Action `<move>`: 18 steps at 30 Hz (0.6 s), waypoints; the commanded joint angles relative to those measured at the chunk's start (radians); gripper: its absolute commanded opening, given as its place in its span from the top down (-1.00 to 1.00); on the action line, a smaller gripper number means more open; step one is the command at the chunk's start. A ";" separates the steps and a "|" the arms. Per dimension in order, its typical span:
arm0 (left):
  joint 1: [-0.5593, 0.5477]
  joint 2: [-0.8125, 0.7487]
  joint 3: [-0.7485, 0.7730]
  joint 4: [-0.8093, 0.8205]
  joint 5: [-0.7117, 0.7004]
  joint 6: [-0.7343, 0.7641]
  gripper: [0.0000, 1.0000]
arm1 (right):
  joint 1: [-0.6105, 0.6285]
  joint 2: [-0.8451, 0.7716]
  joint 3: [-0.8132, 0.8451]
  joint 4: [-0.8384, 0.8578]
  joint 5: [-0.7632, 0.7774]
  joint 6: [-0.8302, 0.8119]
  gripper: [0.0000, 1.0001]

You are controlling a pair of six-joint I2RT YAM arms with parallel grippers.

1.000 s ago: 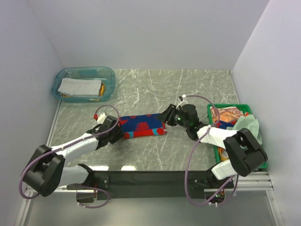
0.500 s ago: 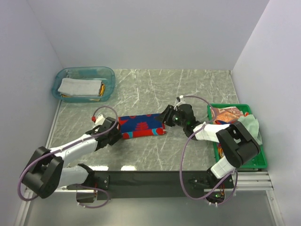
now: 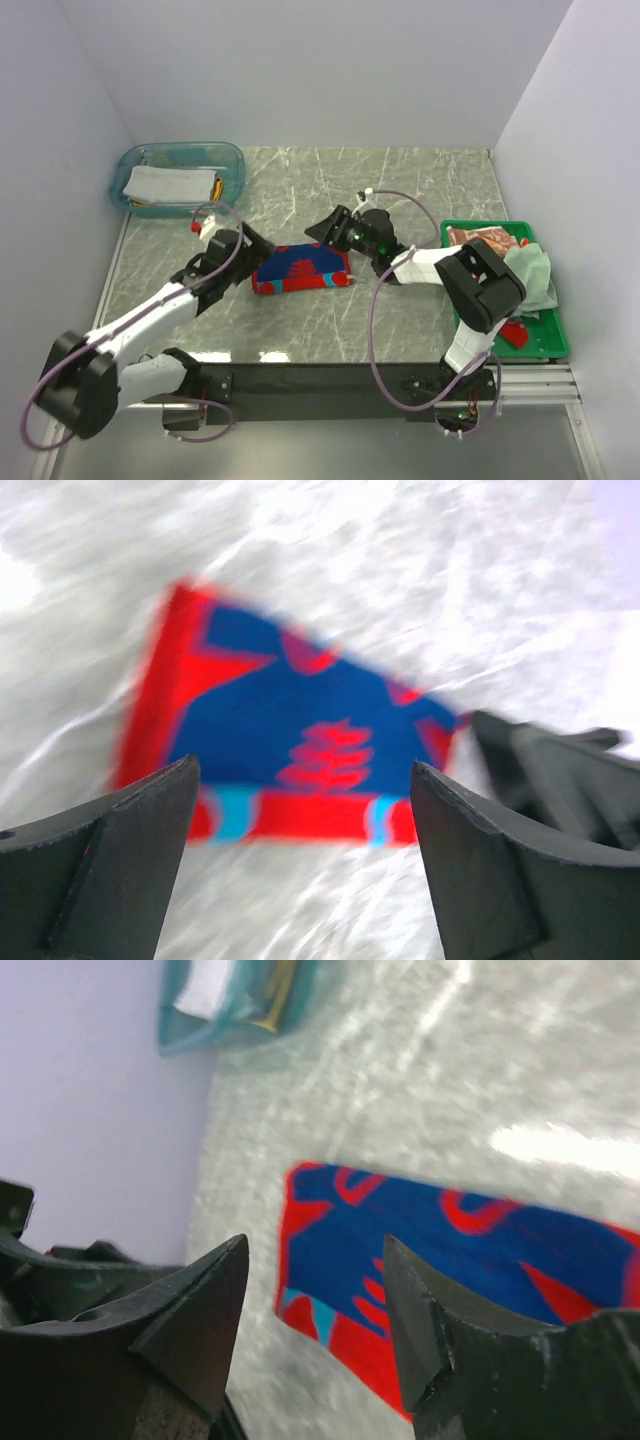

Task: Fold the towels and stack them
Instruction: Neatly place the folded towel into the bin

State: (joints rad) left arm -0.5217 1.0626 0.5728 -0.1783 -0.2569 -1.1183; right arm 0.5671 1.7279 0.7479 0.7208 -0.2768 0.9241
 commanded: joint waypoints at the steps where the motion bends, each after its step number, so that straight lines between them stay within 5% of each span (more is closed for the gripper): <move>1: 0.040 0.120 0.036 0.336 0.106 0.026 -0.83 | 0.010 0.060 0.066 0.112 0.030 0.056 -0.29; 9: 0.091 0.433 0.029 0.602 0.182 0.022 -0.49 | 0.007 0.182 0.061 0.172 0.102 0.085 -0.29; 18: 0.187 0.594 -0.160 0.826 0.237 -0.037 -0.44 | -0.065 0.297 -0.070 0.336 0.156 0.162 -0.24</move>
State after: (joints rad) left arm -0.3565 1.5986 0.4862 0.5922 -0.0223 -1.1542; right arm 0.5377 2.0060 0.7284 0.9733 -0.1913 1.0771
